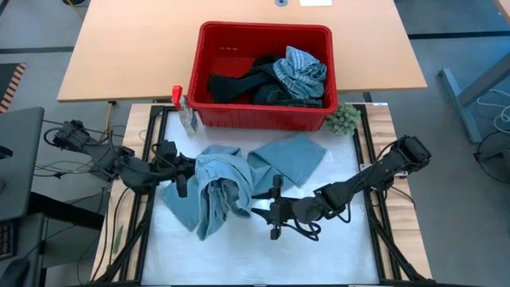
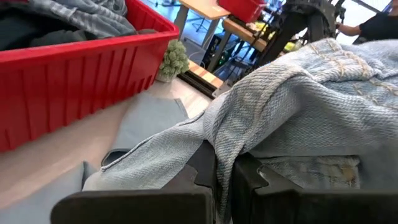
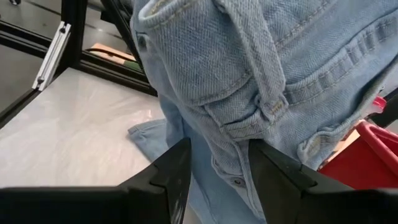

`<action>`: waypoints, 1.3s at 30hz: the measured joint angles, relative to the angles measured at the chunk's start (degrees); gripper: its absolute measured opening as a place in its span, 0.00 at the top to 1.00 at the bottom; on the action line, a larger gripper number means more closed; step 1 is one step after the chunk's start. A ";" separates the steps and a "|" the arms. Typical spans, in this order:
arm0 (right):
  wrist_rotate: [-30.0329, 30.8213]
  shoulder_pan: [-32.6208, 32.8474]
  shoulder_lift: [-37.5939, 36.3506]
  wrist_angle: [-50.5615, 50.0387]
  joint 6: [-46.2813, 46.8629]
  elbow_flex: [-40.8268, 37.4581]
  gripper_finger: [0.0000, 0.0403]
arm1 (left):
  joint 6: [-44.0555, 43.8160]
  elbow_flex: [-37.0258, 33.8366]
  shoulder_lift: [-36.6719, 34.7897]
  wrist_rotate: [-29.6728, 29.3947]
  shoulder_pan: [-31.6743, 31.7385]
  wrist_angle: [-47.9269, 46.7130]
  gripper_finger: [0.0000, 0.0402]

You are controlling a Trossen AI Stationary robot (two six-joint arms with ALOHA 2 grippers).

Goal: Fold laundry
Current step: Fold the blue pants from the red laundry bin

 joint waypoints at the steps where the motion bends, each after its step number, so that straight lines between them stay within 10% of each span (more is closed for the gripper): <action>1: -0.02 -0.19 -0.01 0.12 -0.01 0.00 0.54 | 0.49 0.00 0.00 -0.04 0.18 0.40 1.00; 39: 12.68 1.44 -0.07 -2.43 -9.50 5.71 0.33 | 4.25 0.04 0.00 0.06 2.82 0.19 1.00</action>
